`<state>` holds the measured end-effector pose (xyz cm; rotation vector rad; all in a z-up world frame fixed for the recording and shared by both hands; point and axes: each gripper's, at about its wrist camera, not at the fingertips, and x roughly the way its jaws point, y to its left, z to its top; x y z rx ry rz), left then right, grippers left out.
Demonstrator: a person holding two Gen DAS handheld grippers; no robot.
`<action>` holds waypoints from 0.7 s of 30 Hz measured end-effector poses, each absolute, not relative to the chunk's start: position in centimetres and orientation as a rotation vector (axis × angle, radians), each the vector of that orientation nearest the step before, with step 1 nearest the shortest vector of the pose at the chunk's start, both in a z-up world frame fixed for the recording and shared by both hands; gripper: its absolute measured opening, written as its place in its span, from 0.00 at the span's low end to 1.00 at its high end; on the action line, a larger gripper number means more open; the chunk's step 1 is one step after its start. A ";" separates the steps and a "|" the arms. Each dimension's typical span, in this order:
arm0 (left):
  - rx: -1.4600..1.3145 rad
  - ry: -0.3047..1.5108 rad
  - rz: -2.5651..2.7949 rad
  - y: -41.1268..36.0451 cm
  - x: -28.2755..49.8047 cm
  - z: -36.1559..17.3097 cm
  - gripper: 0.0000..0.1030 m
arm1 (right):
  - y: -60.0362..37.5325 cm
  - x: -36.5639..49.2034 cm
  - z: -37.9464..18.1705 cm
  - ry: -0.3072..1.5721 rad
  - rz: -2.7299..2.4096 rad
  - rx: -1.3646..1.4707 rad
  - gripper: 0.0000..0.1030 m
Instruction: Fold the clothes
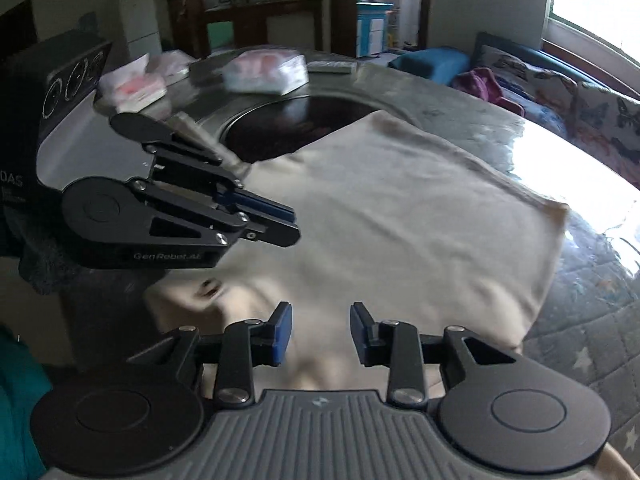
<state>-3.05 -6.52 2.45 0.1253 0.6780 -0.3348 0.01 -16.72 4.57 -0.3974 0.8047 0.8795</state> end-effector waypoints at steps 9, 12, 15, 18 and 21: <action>0.200 0.641 -0.350 -7.3 -5.7 1.2 0.13 | -16.9 -3.3 3.6 0.752 0.837 -0.449 0.31; 0.215 0.630 -0.348 -7.5 -6.0 1.0 0.13 | -17.3 -3.3 4.0 0.744 0.822 -0.420 0.31; 0.230 0.620 -0.345 -7.5 -6.3 0.8 0.13 | -17.6 -3.3 3.7 0.757 0.812 -0.392 0.31; 0.229 0.624 -0.341 -7.2 -6.1 1.0 0.18 | -18.3 -3.5 3.9 0.754 0.810 -0.356 0.31; 0.221 0.612 -0.342 -7.1 -5.8 1.7 0.18 | -19.8 -2.8 5.0 0.739 0.776 -0.279 0.31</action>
